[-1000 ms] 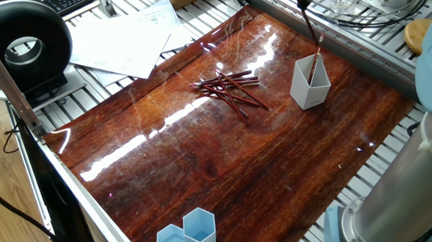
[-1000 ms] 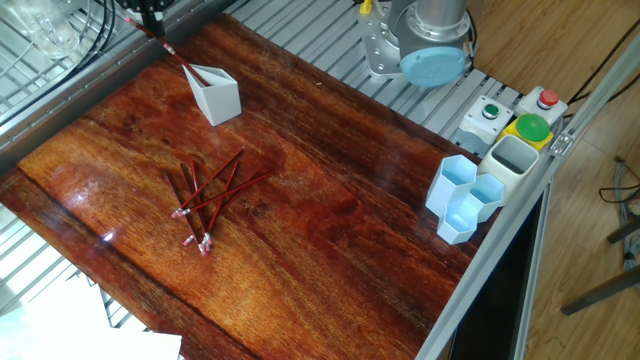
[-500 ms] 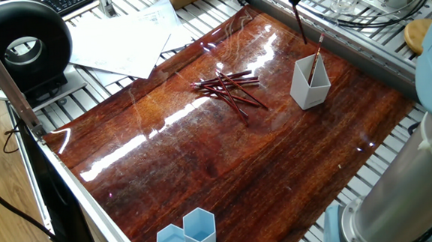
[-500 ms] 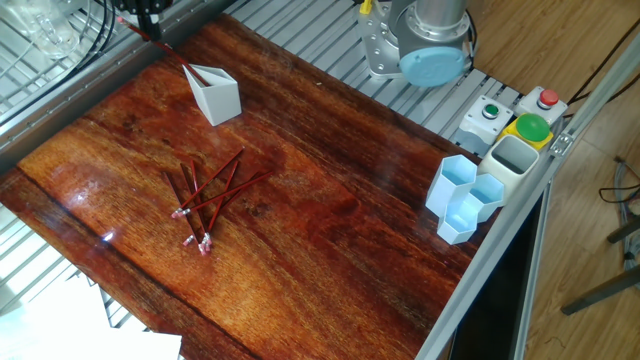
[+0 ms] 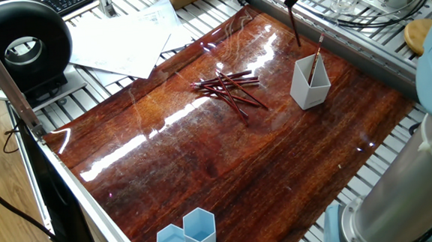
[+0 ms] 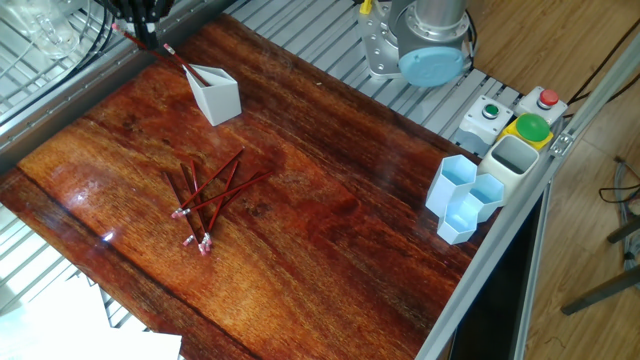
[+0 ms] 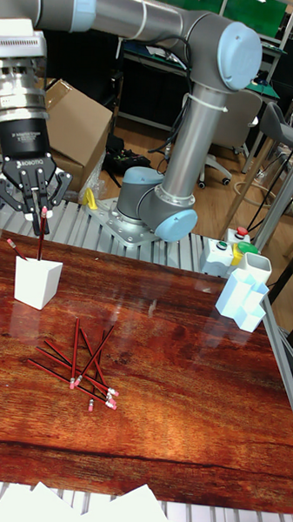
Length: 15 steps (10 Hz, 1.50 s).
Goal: Put the pen into the pen holder
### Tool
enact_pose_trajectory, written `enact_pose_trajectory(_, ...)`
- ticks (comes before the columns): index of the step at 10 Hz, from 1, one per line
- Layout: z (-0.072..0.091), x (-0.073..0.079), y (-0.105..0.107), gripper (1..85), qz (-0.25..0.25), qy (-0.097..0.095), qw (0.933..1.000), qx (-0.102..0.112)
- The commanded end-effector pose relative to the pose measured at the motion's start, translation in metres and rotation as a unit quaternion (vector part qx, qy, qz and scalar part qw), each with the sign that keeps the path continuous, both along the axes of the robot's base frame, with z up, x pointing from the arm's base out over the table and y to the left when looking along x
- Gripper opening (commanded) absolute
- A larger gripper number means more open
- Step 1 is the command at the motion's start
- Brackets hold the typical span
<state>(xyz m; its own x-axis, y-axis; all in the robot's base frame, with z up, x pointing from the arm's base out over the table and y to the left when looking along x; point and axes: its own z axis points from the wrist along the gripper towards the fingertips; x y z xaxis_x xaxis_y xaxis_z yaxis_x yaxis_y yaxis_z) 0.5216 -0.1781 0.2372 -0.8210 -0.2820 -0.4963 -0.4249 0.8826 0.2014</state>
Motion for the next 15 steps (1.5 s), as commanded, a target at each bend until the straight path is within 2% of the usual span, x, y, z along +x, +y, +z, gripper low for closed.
enact_pose_trajectory(1, -0.010, 0.001, -0.001, 1.0, -0.017, 0.003, 0.9998, -0.004)
enact_pose_trajectory(6, -0.017, -0.005, -0.001, 1.0, -0.027, 0.015, 0.9995, -0.008)
enact_pose_trajectory(8, -0.021, -0.009, -0.008, 1.0, -0.032, 0.028, 0.9988, -0.024)
enact_pose_trajectory(10, -0.023, -0.014, -0.010, 1.0, -0.035, 0.039, 0.9983, -0.027)
enact_pose_trajectory(15, -0.022, -0.011, -0.011, 1.0, -0.030, 0.030, 0.9986, -0.033)
